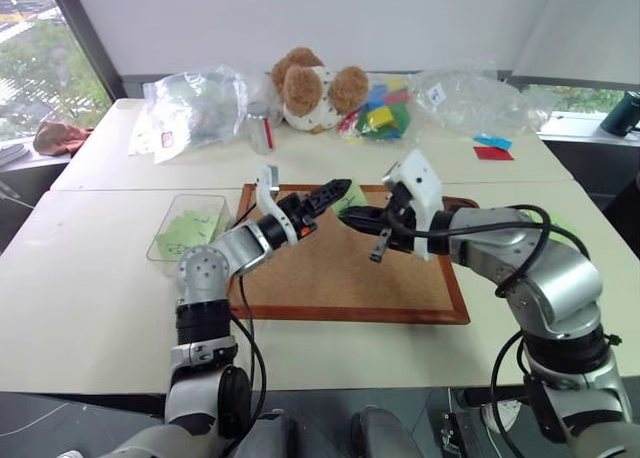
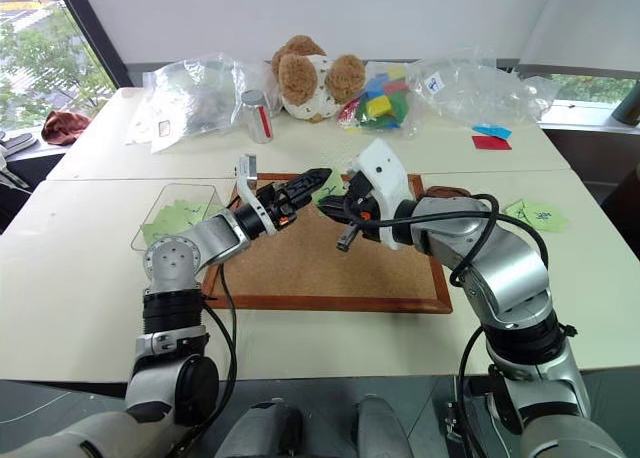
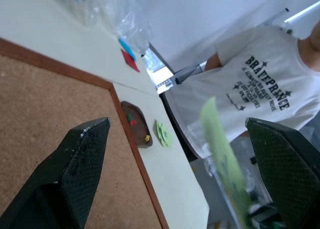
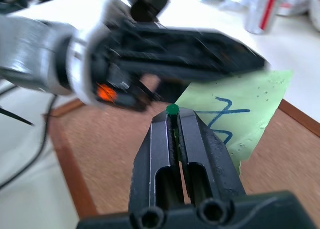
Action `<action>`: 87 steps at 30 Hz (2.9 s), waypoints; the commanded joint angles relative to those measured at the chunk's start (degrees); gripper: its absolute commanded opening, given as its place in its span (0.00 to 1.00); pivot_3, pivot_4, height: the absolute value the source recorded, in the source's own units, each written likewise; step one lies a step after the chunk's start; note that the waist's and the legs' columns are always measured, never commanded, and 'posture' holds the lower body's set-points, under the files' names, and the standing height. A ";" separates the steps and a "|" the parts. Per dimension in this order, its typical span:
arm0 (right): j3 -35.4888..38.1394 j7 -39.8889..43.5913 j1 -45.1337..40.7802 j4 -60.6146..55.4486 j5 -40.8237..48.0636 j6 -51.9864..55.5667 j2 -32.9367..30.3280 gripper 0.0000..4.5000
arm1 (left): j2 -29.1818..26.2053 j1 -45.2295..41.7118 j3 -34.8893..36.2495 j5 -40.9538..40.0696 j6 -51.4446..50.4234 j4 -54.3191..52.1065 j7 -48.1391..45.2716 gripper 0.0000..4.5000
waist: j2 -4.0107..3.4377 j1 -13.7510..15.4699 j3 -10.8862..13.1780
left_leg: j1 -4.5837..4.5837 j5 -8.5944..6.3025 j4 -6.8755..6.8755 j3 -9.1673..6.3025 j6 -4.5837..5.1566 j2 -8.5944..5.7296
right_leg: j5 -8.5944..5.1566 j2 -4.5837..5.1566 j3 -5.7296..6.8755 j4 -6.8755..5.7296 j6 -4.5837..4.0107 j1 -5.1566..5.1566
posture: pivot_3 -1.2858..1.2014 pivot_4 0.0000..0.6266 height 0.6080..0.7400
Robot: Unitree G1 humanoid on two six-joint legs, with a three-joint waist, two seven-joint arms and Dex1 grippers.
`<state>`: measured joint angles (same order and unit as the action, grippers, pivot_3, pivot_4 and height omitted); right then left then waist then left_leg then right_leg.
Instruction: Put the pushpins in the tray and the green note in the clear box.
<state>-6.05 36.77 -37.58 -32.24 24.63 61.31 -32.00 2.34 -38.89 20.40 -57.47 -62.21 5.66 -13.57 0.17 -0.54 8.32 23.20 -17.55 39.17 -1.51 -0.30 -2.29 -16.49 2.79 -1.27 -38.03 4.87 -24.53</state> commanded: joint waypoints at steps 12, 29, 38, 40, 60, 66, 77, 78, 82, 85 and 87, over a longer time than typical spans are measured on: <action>-0.83 -1.14 -1.64 -0.91 1.48 -0.79 -0.42 0.00 | 2.80 1.17 -0.34 -9.23 -3.66 -3.38 5.67 0.37 | 0.00 -0.11 0.00 | 0.00 0.01 0.00 0.00 -0.01 0.00 | 0.00 0.00 -0.01 0.00 0.00 0.00 | 0.52 0.24 1.00; 1.47 -2.09 -3.58 -0.07 1.72 0.12 -2.29 0.00 | -0.68 3.95 -1.16 -13.07 -1.87 -2.80 8.54 0.01 | 0.00 -0.08 0.00 | 0.00 0.01 0.01 0.00 -0.02 -0.01 | 0.00 0.00 -0.01 0.00 0.00 0.00 | 0.52 0.24 1.00; 3.85 -3.56 -4.15 -0.15 3.12 1.38 -2.55 0.00 | -2.17 4.05 -1.64 -11.48 0.35 -0.76 6.90 0.01 | 0.00 -0.06 0.00 | 0.01 0.02 0.01 0.00 -0.03 -0.01 | 0.00 0.00 -0.01 0.00 0.00 0.00 | 0.52 0.24 1.00; 6.63 -4.50 -4.08 3.59 2.55 0.72 -2.94 0.00 | -2.33 3.88 -1.16 -11.95 0.71 -0.74 7.28 0.01 | 0.00 -0.03 0.00 | 0.01 0.02 0.01 0.00 -0.03 -0.01 | 0.00 0.00 -0.01 0.00 0.00 0.00 | 0.52 0.24 1.00; 15.37 -6.58 -5.41 60.36 -10.56 -25.57 -6.80 0.00 | -2.98 5.56 -1.74 -13.38 1.52 -5.37 8.21 0.01 | 0.01 -0.14 0.00 | -0.02 0.05 0.00 0.09 -0.06 -0.02 | 0.00 -0.04 -0.07 -0.03 0.00 0.01 | 0.52 0.24 1.00; 14.99 -5.70 -6.90 68.30 -12.15 -30.16 -5.75 0.00 | -3.83 5.45 -2.01 -12.51 2.34 -5.56 7.64 0.01 | 0.01 -0.15 0.00 | -0.02 0.06 0.01 0.10 -0.07 -0.02 | 0.00 -0.05 -0.08 -0.03 0.00 0.01 | 0.52 0.24 1.00; 14.51 -4.82 -7.39 72.03 -14.04 -32.78 -5.66 0.66 | -3.77 6.25 -2.67 -12.41 2.81 -6.29 7.73 0.00 | 0.01 -0.13 0.00 | -0.02 0.06 0.01 0.10 -0.08 -0.02 | 0.00 -0.04 -0.08 -0.03 0.00 0.02 | 0.52 0.24 1.00; 14.76 -4.79 -7.39 71.47 -13.98 -32.43 -5.87 0.80 | -3.80 6.27 -2.66 -12.41 2.87 -6.30 7.74 0.00 | 0.01 -0.12 0.00 | -0.02 0.06 0.01 0.10 -0.08 -0.02 | 0.00 -0.04 -0.08 -0.03 0.00 0.02 | 0.52 0.24 1.00; 15.42 -3.83 -6.61 66.69 -13.13 -29.83 -6.72 0.99 | -3.94 6.39 -2.80 -12.52 3.11 -6.32 7.84 0.00 | 0.01 -0.11 -0.01 | -0.02 0.06 0.02 0.10 -0.08 -0.02 | 0.00 -0.04 -0.08 -0.03 0.00 0.02 | 0.52 0.24 1.00; 15.65 -2.39 -5.42 60.22 -12.15 -26.42 -7.49 0.99 | -4.17 6.64 -3.13 -12.49 3.15 -6.58 7.75 0.00 | 0.01 -0.10 0.00 | -0.02 0.06 0.02 0.09 -0.08 -0.02 | 0.00 -0.05 -0.08 -0.03 0.00 0.02 | 0.52 0.24 1.00; 15.70 -0.72 -4.45 54.84 -10.90 -23.42 -8.32 0.99 | -4.44 6.74 -3.38 -12.36 3.32 -6.97 7.76 0.00 | 0.01 -0.05 0.00 | -0.01 0.06 0.02 0.08 -0.08 -0.02 | 0.00 -0.04 -0.08 -0.03 0.00 0.02 | 0.52 0.24 1.00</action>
<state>8.23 34.85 -41.90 27.67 12.16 36.26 -38.59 -1.78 -32.05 17.39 -69.28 -59.46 1.30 -5.16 0.18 -0.59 8.32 23.18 -17.49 39.19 -1.42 -0.37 -2.31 -16.49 2.74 -1.35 -38.06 4.87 -24.51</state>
